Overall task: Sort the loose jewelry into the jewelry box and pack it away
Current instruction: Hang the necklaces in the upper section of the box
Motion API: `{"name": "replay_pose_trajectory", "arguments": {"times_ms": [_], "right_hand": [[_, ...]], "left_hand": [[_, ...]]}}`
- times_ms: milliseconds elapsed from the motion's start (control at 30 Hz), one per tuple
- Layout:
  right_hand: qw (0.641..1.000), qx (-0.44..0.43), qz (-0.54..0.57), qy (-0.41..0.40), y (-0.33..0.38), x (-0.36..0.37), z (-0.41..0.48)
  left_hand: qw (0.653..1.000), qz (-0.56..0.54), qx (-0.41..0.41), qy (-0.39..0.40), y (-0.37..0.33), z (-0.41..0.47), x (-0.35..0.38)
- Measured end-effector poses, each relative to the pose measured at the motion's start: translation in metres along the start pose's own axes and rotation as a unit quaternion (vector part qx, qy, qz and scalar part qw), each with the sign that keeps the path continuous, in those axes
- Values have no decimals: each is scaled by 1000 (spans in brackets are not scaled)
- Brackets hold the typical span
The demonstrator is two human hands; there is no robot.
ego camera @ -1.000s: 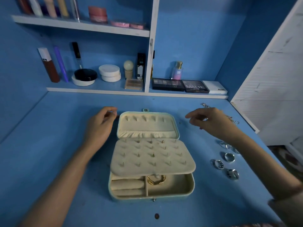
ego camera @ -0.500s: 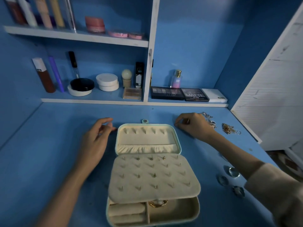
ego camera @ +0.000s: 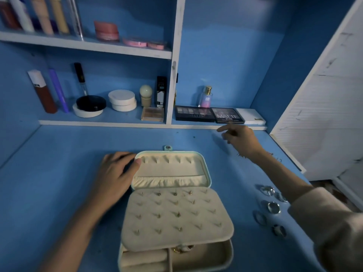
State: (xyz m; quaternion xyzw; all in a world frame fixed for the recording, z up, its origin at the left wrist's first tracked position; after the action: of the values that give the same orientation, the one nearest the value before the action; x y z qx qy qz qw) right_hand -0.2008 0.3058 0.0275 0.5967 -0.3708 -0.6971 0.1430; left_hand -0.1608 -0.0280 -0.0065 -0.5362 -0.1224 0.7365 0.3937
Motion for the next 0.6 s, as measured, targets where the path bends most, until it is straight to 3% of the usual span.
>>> {"name": "replay_pose_trajectory", "arguments": {"times_ms": [200,367,600], "right_hand": [[990,39,-136,-5,-47,-63,-10],[981,20,-185,55,-49,-49,-21],[976,5,-217,12,-46,-36,-15]], "left_hand": [[997,-74,-34,-6,-1,4,-3],[985,-146,-85,-22,2,12,2],[965,-220,-96,-107,3,10,1]]}}
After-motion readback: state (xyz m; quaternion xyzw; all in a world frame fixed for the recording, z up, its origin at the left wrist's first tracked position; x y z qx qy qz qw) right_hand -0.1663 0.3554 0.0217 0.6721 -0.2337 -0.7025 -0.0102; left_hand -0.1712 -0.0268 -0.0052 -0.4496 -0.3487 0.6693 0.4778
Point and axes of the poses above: each hand's wrist, its own z-axis towards the middle knuckle, its own x-axis out of the palm, y = z × x, the point moved 8 cm from there along z, towards the middle knuckle, and after that the axes turned 12 degrees about x, right-handed, at the moved point
